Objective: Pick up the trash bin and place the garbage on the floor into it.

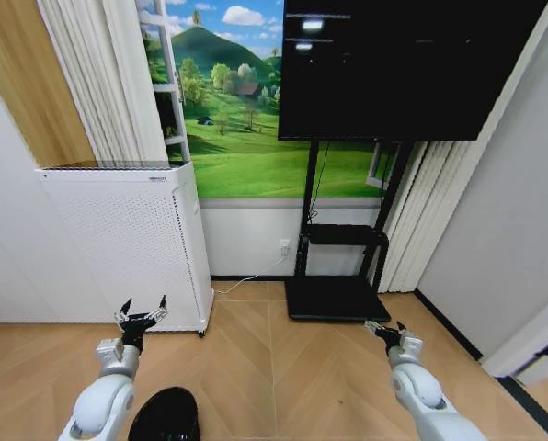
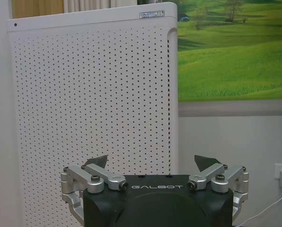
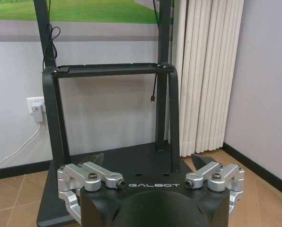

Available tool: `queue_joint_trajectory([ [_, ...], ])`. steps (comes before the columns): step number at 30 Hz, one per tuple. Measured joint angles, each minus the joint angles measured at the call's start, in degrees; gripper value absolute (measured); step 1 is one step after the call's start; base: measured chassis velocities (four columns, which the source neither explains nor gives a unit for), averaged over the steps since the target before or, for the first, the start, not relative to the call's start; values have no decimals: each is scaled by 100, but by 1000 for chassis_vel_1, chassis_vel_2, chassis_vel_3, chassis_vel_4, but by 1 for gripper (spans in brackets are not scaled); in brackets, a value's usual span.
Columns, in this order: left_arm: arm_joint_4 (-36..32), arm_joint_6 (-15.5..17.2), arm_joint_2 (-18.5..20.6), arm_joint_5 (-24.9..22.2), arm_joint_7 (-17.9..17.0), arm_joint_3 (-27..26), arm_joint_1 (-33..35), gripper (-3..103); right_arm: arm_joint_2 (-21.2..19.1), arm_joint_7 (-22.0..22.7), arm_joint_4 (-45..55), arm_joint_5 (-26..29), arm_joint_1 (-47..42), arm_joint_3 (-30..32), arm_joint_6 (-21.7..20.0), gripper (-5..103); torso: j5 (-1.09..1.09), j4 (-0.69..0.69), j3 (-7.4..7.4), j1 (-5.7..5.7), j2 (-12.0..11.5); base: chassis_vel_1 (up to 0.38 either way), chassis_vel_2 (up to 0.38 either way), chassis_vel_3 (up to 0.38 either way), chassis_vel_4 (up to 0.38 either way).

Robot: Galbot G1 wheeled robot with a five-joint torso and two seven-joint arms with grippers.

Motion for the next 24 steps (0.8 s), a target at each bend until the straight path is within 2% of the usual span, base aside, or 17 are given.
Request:
queue_joint_trajectory([
  [9, 0, 0, 0, 0, 0, 0, 0, 100, 0, 0, 0, 0, 0, 0, 0, 100, 0, -1, -9, -2, -14, 37, -55, -36, 64],
  [20, 0, 0, 0, 0, 1, -1, 0, 100, 0, 0, 0, 0, 0, -1, 0, 100, -1, 1, -18, -12, -30, 177, -242, -169, 234],
  [23, -1, 0, 0, 0, 1, -1, 0, 100, 0, 0, 0, 0, 0, -1, 0, 100, 2, -2, -22, -14, -33, 222, -305, -238, 287],
  [24, 0, -1, 0, 0, 1, -1, 0, 100, 0, 0, 1, 0, 0, 0, 0, 100, -3, 1, -22, -14, -33, 246, -319, -240, 310],
])
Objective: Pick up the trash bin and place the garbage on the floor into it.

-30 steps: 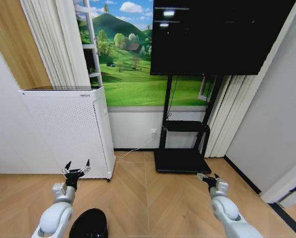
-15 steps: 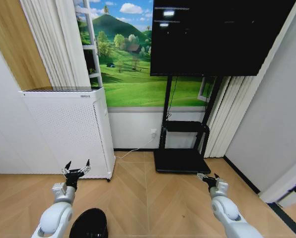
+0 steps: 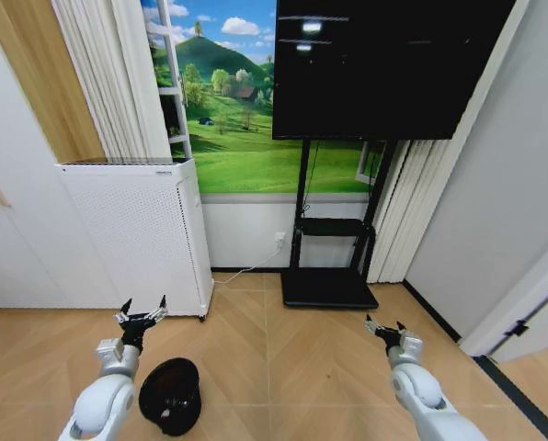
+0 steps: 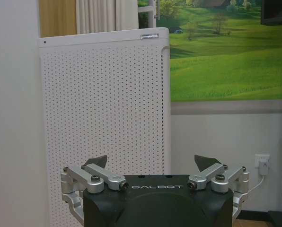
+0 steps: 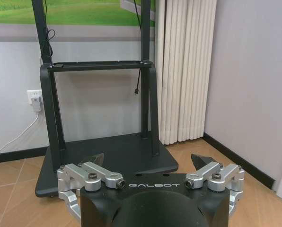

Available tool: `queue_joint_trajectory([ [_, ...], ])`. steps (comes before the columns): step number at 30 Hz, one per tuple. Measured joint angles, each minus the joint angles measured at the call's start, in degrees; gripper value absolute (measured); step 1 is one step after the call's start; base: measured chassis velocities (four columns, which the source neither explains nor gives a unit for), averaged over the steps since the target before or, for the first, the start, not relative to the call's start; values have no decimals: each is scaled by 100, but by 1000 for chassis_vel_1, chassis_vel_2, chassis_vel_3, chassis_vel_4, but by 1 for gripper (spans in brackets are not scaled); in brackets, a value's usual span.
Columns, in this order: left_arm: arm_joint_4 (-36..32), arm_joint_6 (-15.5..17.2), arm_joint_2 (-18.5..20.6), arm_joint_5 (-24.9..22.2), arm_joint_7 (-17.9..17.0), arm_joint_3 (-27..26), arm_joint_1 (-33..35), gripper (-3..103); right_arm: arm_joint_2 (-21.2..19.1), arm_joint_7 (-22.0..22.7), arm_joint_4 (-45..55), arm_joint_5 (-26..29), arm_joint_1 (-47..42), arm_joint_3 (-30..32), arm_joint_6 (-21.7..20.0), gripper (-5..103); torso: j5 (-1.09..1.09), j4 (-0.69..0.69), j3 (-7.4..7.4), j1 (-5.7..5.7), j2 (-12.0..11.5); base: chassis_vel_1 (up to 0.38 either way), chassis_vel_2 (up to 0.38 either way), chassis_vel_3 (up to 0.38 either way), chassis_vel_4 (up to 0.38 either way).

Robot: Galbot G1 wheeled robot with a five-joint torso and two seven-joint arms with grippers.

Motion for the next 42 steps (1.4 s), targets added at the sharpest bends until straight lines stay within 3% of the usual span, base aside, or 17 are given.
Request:
queue_joint_trajectory([
  [8, 0, 0, 0, 0, 0, 2, 1, 100, 0, 0, 1, 0, 0, 0, 0, 100, 0, 0, -4, -3, -6, 333, -382, -302, 371],
  [9, -1, 0, 0, 0, 0, 1, 0, 100, 0, 0, 1, 0, -1, -1, 0, 100, 10, -1, -4, -2, -7, 348, -417, -341, 409],
  [12, 0, 0, 0, 0, 0, 1, 1, 100, 0, 0, 1, 0, 0, 0, 0, 100, -3, -1, -5, -5, -8, 343, -396, -340, 376],
  [14, -2, -1, 1, 0, 0, 0, 0, 100, 1, 0, 0, 0, -1, -1, 0, 100, 12, -1, -6, -5, -9, 336, -382, -348, 373],
  [17, -1, -1, 0, 0, 0, 2, 1, 100, 0, 0, 1, 0, -1, -1, 0, 100, -1, -1, -6, -5, -11, 332, -382, -317, 370],
  [20, -2, -1, 0, 0, 1, 1, 0, 100, 1, 0, 0, 0, -1, 0, 0, 100, 11, -2, -8, -6, -11, 316, -364, -321, 380],
  [21, -1, 0, -1, -1, 0, 3, 1, 100, -1, 0, 0, 0, 0, 1, 0, 100, -4, 0, -6, -3, -13, 312, -361, -338, 354],
  [29, -1, 0, 0, 0, 0, 2, 0, 100, 1, 0, 0, 0, -1, 0, 0, 100, 7, -3, -9, -5, -14, 327, -375, -342, 374],
  [37, 0, 1, -1, 0, 0, 2, 1, 100, 0, 0, 0, 0, -1, 1, 0, 100, -2, 0, -9, -6, -16, 320, -385, -339, 391],
  [38, -1, 0, 0, 0, 0, 0, -1, 100, 1, -1, -1, 0, -1, 0, 0, 100, 10, -1, -9, -6, -16, 351, -368, -318, 383],
  [42, 0, 1, -1, 0, 0, 1, 1, 100, 0, 0, -1, 0, -1, 0, 0, 100, -3, -1, -10, -7, -16, 308, -375, -302, 376],
])
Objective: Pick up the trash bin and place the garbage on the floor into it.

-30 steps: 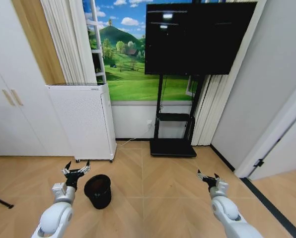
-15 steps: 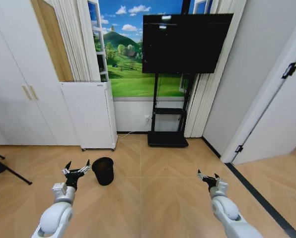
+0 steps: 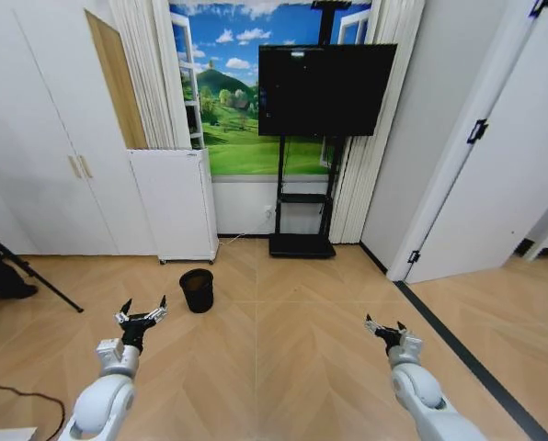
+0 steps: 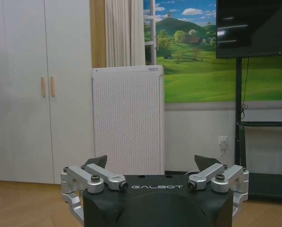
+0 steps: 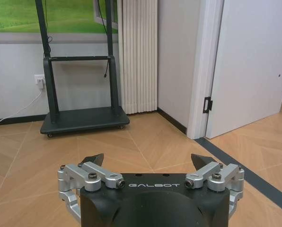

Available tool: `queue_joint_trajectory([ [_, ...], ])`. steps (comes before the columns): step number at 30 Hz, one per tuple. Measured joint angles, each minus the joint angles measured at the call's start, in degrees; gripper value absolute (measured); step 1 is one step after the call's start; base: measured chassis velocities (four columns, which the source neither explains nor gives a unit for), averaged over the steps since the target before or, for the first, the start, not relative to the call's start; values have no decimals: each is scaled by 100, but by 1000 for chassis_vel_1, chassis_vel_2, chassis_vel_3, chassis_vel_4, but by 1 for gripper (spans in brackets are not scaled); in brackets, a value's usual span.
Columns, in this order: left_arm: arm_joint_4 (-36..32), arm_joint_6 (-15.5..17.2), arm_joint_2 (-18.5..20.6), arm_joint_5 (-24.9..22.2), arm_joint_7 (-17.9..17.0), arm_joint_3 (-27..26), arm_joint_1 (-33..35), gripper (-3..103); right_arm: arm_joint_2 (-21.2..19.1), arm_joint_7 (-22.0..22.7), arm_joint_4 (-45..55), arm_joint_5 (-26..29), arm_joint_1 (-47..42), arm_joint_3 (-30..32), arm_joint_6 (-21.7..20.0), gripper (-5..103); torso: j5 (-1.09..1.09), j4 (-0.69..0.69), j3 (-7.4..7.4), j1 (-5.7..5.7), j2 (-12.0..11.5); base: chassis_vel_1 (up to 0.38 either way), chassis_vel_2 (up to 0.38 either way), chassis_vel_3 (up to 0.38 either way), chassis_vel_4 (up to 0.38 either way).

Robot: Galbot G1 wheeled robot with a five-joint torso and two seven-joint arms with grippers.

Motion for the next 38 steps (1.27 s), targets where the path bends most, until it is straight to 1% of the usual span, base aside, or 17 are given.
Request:
queue_joint_trajectory([
  [1, 1, 1, 0, 0, 0, 1, 1, 100, 0, 1, 0, 0, 0, 1, 0, 100, -1, -1, 0, 0, 0, 278, -326, -286, 371],
  [2, 0, 0, 1, 0, 0, -1, 0, 100, 0, 0, 0, 0, -1, 0, 0, 100, 13, 0, -2, -2, 1, 262, -215, -239, 258],
  [3, 0, 1, 0, 0, 0, 0, 1, 100, 0, 0, 0, 0, -1, 0, 0, 100, 9, 1, -2, -3, 1, 193, -215, -239, 232],
  [4, 0, 1, 0, 0, 0, 0, 1, 100, 0, 0, 0, 0, -1, 0, 0, 100, 9, 1, -2, -3, 1, 193, -215, -239, 232],
  [5, 0, 1, 0, 0, 0, 0, 1, 100, 0, 0, 0, 0, -1, 0, 0, 100, 3, 2, -2, -3, 1, 193, -123, -174, 232],
  [9, 0, 1, 0, 0, 0, 1, 0, 100, 0, 1, 0, 0, -1, 0, 0, 100, 8, -3, -1, -2, 0, 56, -60, -68, 57],
  [10, 0, 1, 0, 0, 0, 1, -1, 100, 0, 1, 0, 0, 0, 0, 0, 100, 3, -1, 1, 1, -2, -35, 2, 50, -57],
  [12, 0, 1, 0, 0, 0, 1, -1, 100, 0, 0, 0, 0, 0, 0, 0, 100, 4, 0, 1, 2, -3, -64, 74, 50, -57],
  [13, 0, 1, 0, 0, 0, 1, -2, 100, 0, 0, 0, 0, 1, 0, 0, 100, 8, 1, 2, 4, -4, -64, 79, 85, -64],
  [16, 0, 1, 1, 0, 0, 1, -1, 100, 0, 0, 0, 0, 2, 0, 0, 100, 5, 2, 2, 6, -4, -66, 75, 73, -51],
  [18, 0, 1, 0, 0, 0, 1, -2, 100, 0, 0, 0, 0, 2, 0, 0, 100, 7, 2, 2, 5, -4, -20, 33, 25, -29],
  [19, 0, 1, 0, 0, 0, 1, -1, 100, 0, 0, 0, 0, 2, 0, 0, 100, 6, 0, 2, 5, -4, 0, 0, 0, 0],
  [23, 0, 1, 0, 0, 0, 1, -1, 100, 0, 0, 0, 0, 1, 0, 0, 100, 6, -1, 0, 1, -4, 0, 0, 0, 0],
  [38, 0, 1, 0, 0, 0, 1, 0, 100, 0, 0, 0, 0, 0, 0, 0, 100, 6, 0, -1, 0, -2, 15, -12, -14, 14],
])
